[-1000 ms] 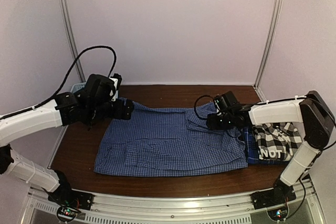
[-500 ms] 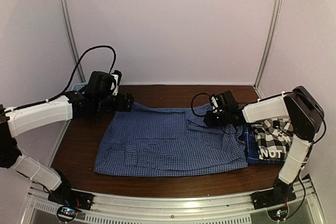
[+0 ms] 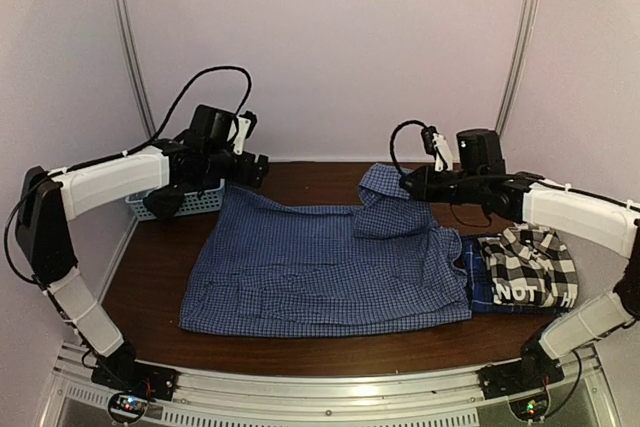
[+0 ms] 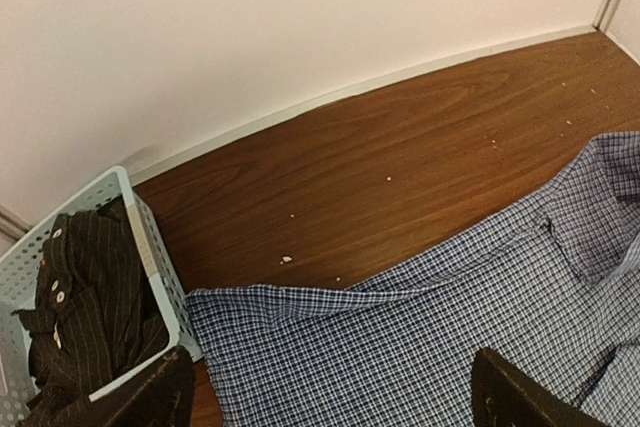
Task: Fold and stack the long sleeve shirts
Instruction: Pick up the 1/3-folded shirt from the center of the board.
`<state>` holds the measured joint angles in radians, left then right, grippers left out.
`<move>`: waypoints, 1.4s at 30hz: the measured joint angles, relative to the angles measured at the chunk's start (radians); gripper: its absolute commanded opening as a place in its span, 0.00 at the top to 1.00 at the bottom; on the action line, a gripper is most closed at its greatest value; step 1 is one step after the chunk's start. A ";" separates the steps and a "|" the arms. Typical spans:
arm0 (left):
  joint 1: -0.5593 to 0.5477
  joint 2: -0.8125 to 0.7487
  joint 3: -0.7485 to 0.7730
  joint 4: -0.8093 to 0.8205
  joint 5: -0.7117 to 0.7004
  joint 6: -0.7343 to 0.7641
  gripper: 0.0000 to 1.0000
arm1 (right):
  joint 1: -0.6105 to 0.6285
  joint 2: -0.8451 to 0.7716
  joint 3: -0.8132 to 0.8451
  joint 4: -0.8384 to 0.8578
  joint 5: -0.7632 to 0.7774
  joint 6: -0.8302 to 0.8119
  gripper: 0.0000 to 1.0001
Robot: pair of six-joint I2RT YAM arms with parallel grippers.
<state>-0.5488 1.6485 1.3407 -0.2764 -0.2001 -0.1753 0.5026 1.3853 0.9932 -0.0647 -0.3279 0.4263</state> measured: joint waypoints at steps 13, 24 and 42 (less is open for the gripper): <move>0.032 0.256 0.208 -0.156 0.294 0.431 0.07 | 0.000 -0.338 0.050 -0.288 -0.161 -0.041 1.00; 0.071 0.407 0.239 -0.228 0.281 0.611 0.19 | 0.000 -0.424 0.104 -0.432 -0.192 -0.065 1.00; 0.092 0.529 0.383 -0.249 0.272 0.770 0.26 | 0.000 -0.423 0.105 -0.550 -0.192 -0.081 1.00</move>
<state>-0.4572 2.1780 1.7237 -0.5255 0.0723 0.5945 0.5022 0.9627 1.0977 -0.6144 -0.5198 0.3450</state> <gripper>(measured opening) 0.756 0.018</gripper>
